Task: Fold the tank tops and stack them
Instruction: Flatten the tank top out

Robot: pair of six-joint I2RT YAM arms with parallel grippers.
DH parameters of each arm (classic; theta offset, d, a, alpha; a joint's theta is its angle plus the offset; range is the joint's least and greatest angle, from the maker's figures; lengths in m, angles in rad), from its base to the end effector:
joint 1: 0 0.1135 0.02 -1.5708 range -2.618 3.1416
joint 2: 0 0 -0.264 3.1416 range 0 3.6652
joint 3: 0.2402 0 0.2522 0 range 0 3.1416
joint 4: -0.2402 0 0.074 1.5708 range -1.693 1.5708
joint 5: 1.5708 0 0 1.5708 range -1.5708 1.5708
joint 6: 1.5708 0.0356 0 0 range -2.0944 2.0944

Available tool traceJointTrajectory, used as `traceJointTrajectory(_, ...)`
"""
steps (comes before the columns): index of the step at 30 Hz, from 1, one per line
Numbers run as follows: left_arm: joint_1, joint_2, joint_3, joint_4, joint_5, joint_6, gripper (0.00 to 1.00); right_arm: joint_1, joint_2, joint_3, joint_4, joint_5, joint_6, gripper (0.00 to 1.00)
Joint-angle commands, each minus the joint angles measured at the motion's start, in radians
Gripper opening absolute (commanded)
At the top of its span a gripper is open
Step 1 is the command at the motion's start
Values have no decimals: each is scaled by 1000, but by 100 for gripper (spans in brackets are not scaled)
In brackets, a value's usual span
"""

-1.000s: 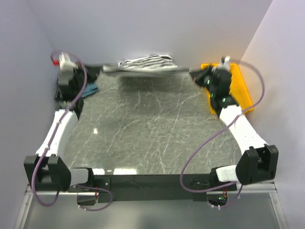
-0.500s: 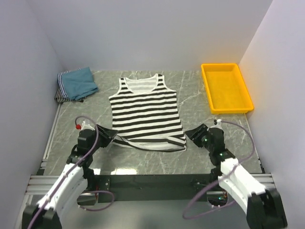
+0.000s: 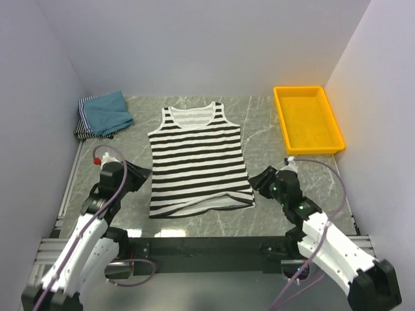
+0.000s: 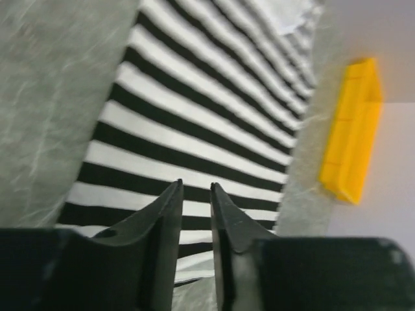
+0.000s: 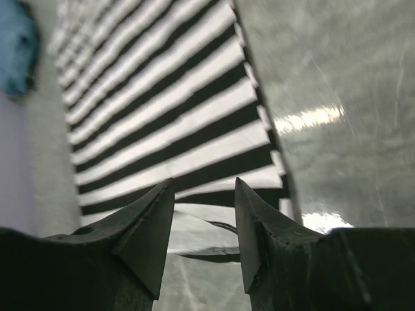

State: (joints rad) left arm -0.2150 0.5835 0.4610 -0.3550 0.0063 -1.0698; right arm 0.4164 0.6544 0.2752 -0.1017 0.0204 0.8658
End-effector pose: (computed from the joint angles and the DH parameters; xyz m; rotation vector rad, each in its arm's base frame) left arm 0.1440 -0.0317 0.2382 -0.8860 1.9552 -0.7880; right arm 0.1443 0.0630 0.1886 0.4904 2.0859 0.7593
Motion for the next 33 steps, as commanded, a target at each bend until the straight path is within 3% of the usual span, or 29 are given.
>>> traceJointTrajectory(1, -3, 128, -19, -6, 17, 13, 27, 33, 67, 39, -26, 44, -5, 49)
traceJointTrajectory(8, -6, 153, -65, -13, 4, -5, 21, 38, -15, 64, -194, 70, 1, 49)
traceJointTrajectory(13, -6, 209, -64, 22, 52, 16, 18, 51, 4, 85, -268, -14, -4, 45)
traceJointTrajectory(23, -11, 276, -62, 99, 101, 57, 13, 128, 79, 108, -366, 82, 4, 40)
traceJointTrajectory(33, -17, 391, -39, 163, 124, 83, 11, 271, 232, 211, -435, 282, 65, 40)
